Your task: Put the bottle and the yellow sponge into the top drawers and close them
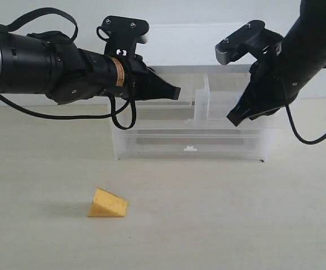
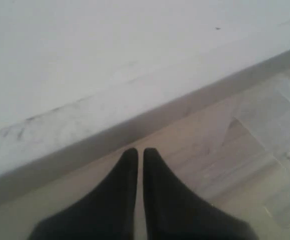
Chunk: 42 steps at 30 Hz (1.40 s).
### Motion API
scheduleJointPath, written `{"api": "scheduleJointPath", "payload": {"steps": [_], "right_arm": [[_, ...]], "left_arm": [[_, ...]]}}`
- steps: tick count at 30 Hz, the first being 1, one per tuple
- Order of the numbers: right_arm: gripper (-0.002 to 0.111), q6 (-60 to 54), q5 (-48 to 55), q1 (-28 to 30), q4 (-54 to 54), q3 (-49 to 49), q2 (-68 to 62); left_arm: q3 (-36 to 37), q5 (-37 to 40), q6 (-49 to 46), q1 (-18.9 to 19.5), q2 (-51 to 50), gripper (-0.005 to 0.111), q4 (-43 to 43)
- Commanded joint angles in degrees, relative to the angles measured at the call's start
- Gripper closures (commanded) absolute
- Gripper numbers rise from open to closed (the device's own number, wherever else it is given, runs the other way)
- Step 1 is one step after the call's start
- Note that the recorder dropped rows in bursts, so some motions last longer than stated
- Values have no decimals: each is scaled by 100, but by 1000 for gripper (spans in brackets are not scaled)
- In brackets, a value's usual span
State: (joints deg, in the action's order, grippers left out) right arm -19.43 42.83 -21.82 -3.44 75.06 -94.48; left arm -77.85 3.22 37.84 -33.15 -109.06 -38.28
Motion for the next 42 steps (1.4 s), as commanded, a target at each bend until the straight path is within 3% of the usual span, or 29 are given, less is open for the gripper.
{"api": "scheduleJointPath", "payload": {"steps": [1, 13, 22, 29, 36, 42], "right_arm": [[108, 0, -637, -1, -133, 5, -1], [108, 186, -1654, -1, -969, 5, -477], [108, 1410, -2014, 9, -2568, 5, -501], [108, 1636, -1912, 9, -2550, 5, -501], [108, 1565, -911, -2, -2404, 5, -323], [108, -320, 25, -2, -714, 104, -219]], "left_arm": [[-42, -36, -33, -3, -7, 103, -376], [-42, -53, -33, -3, -60, 103, -429], [-42, -19, -33, -3, -56, 103, -429], [-42, -19, -33, -3, -56, 103, -429], [-42, 158, -15, -26, 1, 103, -330], [70, 803, -153, -159, 315, 103, -249]]}}
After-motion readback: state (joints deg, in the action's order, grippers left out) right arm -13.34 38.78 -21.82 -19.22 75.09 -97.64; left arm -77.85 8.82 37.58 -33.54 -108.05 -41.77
